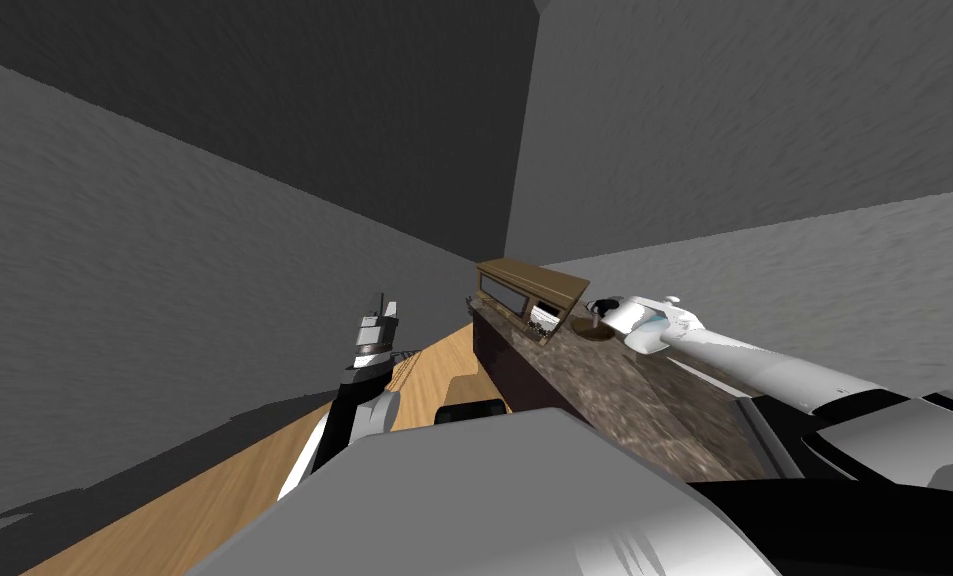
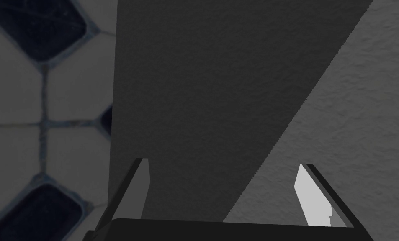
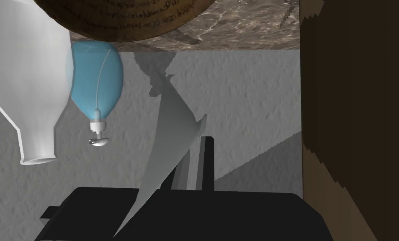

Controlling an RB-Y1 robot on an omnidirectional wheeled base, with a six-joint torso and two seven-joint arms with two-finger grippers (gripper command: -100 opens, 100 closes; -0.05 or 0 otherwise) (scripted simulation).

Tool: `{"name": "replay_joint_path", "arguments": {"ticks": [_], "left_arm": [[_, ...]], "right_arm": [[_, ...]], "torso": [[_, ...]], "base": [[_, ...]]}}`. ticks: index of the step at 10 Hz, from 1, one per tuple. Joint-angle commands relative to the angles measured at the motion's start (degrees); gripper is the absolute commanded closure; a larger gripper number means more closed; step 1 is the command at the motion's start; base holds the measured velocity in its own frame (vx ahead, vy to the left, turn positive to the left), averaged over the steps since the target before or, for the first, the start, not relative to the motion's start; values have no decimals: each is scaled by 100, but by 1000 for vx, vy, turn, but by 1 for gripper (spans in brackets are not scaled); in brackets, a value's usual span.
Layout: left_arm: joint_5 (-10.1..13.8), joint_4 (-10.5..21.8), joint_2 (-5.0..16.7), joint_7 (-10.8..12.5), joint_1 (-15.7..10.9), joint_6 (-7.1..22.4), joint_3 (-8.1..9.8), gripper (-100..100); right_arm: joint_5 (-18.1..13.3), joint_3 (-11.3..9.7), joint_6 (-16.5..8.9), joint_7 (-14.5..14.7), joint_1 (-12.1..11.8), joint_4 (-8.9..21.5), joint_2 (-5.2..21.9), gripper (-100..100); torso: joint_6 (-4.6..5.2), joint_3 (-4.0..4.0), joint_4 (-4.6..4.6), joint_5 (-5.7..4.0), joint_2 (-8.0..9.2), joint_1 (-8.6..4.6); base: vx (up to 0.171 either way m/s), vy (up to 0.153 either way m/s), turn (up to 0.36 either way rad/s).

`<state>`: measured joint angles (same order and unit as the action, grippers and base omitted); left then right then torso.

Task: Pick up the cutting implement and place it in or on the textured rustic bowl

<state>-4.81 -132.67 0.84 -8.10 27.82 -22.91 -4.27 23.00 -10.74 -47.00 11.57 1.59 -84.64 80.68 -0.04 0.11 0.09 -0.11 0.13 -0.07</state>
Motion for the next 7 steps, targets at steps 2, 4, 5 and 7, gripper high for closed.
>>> {"name": "replay_joint_path", "arguments": {"ticks": [2,4,5,7], "left_arm": [[0,0,0,0,0,0,0,0],[0,0,0,0,0,0,0,0],[0,0,0,0,0,0,0,0],[0,0,0,0,0,0,0,0]], "right_arm": [[281,-40,-210,-43,-22,-8,60,100],[482,-80,-344,-74,-48,-2,88,100],[576,-100,-406,-88,-61,0,99,100],[875,-166,-608,-138,-102,3,130,100]], "torso": [[0,1,0,0,2,0],[3,-1,-1,-1,-1,-2],[3,-2,-2,-1,-2,-2],[6,-4,-3,0,-4,-4]], "base": [[0,-22,0],[7,-24,-6],[9,-21,-6],[16,-35,-18]]}}
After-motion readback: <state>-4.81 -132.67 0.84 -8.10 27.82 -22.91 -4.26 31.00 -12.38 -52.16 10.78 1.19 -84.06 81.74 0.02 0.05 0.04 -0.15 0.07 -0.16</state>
